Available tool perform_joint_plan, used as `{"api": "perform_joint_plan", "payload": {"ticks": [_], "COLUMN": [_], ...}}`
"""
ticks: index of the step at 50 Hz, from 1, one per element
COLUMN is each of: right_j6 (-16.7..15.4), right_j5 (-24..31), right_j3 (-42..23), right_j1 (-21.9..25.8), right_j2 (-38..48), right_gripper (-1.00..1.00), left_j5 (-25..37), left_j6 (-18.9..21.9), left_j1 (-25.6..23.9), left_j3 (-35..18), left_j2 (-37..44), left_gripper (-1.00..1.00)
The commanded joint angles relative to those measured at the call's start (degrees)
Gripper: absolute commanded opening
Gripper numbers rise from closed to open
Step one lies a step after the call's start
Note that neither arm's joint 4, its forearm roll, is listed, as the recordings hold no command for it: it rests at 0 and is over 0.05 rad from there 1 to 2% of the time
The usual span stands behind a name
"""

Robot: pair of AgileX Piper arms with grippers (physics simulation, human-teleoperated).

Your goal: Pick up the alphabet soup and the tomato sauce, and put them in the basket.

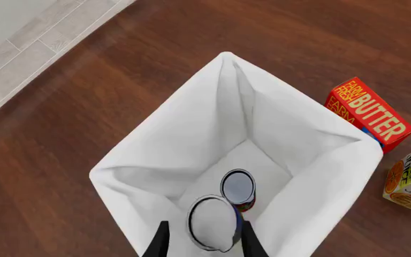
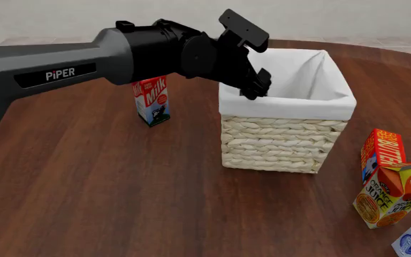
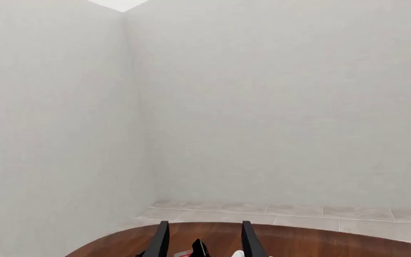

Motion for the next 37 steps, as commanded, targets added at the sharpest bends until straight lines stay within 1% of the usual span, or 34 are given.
{"api": "perform_joint_plan", "payload": {"ticks": [1,25,37], "right_j6": [0.03,-0.25,-0.36], "right_j5": [0.20,-0.88,0.09], "right_j3": [-0.15,0.22,-0.56], "right_j1": [0.08,0.65,0.88], "right_j2": [-0.03,0.33,-0.16], "right_gripper": [1.00,1.00,1.00], "left_j5": [0.30,1.53,2.47], "left_j6": [0.84,1.59,1.49], "left_j1": [0.38,0.95,1.03], "left_j3": [-0.71,-1.28,-2.01], "left_j2": [0.69,-0.65,-1.80], "left_gripper": [1.00,1.00,1.00]}}
